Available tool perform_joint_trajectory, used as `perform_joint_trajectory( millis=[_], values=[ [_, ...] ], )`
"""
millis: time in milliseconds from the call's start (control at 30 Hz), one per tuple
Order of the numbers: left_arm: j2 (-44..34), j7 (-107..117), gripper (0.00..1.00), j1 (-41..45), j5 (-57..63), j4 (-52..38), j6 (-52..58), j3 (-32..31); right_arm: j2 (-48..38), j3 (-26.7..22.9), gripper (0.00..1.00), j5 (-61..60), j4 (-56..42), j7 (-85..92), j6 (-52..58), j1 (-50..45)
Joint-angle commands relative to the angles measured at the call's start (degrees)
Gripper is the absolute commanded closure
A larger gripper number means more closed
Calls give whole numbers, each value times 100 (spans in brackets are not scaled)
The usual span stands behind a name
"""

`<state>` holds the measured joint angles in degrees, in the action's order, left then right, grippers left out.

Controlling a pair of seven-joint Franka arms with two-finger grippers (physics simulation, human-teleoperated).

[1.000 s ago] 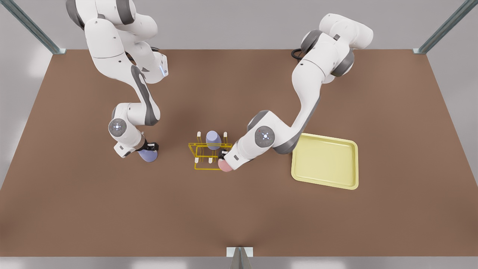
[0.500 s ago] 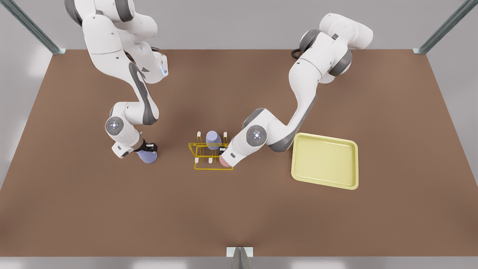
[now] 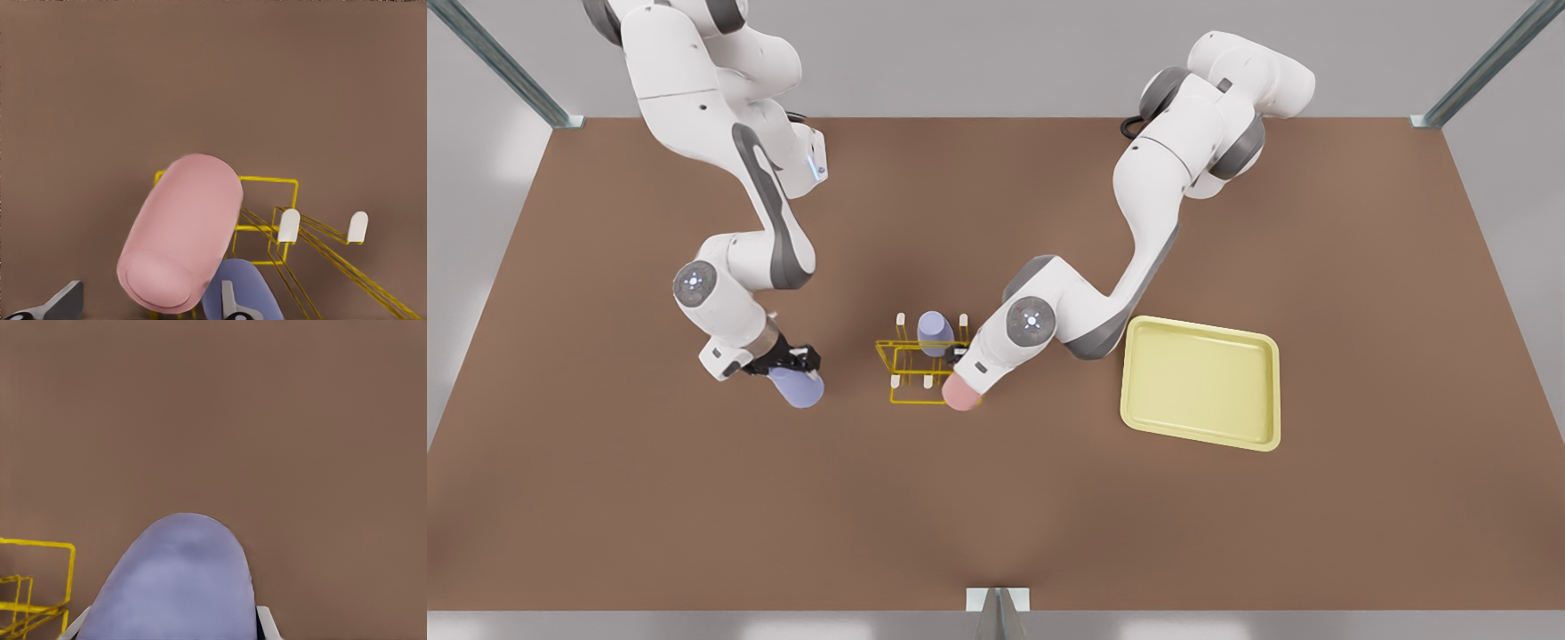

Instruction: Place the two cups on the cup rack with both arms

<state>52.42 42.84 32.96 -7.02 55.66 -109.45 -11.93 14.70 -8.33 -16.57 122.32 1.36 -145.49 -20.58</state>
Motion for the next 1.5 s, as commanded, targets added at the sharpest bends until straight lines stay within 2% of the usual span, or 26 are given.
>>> perform_joint_trajectory(
  millis=[0, 33, 100, 133, 200, 267, 300, 333, 400, 500, 867, 1200, 1233, 1267, 1300, 1467],
  values=[
    [-22, 401, 0, 0, 25, -20, 47, 24, -2, 51, 18, -496, -208, 550, 337, 2],
    [-311, 401, 0, -18, 51, -20, 247, 260, 15, 103, 18, -610, -340, 550, 373, 2],
    [-829, 383, 0, -263, 43, -108, 1319, 761, 41, 183, 18, -830, -542, 532, 478, 2],
    [-1216, 208, 0, -842, 130, -99, 2093, 964, 41, 253, 18, -980, -691, 506, 654, 2],
    [-1613, -1742, 0, -1854, 543, -99, 3096, 964, 85, 341, 18, -1147, -876, 488, 672, 2],
    [-1920, -3271, 0, -2356, 605, 49, 3325, 999, 199, 420, 18, -1472, -1113, 470, 689, -7],
    [-3260, -3975, 0, -2189, 1183, 2012, 2381, 1131, 305, 420, 18, -1647, -1228, 470, 689, -77],
    [-3731, -4214, 0, -2118, 1352, 2704, 1998, 1131, 384, 429, 18, -1753, -1316, 470, 689, -113],
    [-3512, -4170, 0, -1969, 1326, 2643, 2244, 1149, 534, 429, 18, -1956, -1491, 470, 689, -244],
    [-3467, -4196, 0, -2224, 1124, 2564, 2718, 1149, 657, 429, 18, -2070, -1623, 470, 689, -394],
    [-3467, -4196, 0, -2250, 930, 2564, 2745, 1149, 446, 429, 18, -2123, -1483, 576, 1304, -491],
    [-3441, -4196, 0, -2250, 930, 2573, 2929, 1131, 604, 429, 18, -2114, -1412, 655, 1304, -499],
    [-3441, -4196, 0, -2250, 930, 2573, 2929, 1122, 622, 429, 17, -2114, -1421, 655, 1296, -517],
    [-3441, -4196, 0, -2241, 930, 2573, 2929, 1122, 630, 429, 2, -2114, -1439, 646, 1296, -517],
    [-3423, -4196, 0, -2241, 930, 2573, 2929, 1122, 657, 429, 0, -2114, -1456, 637, 1296, -517],
    [-3423, -4187, 0, -2232, 930, 2564, 2938, 1122, 665, 420, 0, -2114, -1562, 594, 1304, -508]
  ],
)
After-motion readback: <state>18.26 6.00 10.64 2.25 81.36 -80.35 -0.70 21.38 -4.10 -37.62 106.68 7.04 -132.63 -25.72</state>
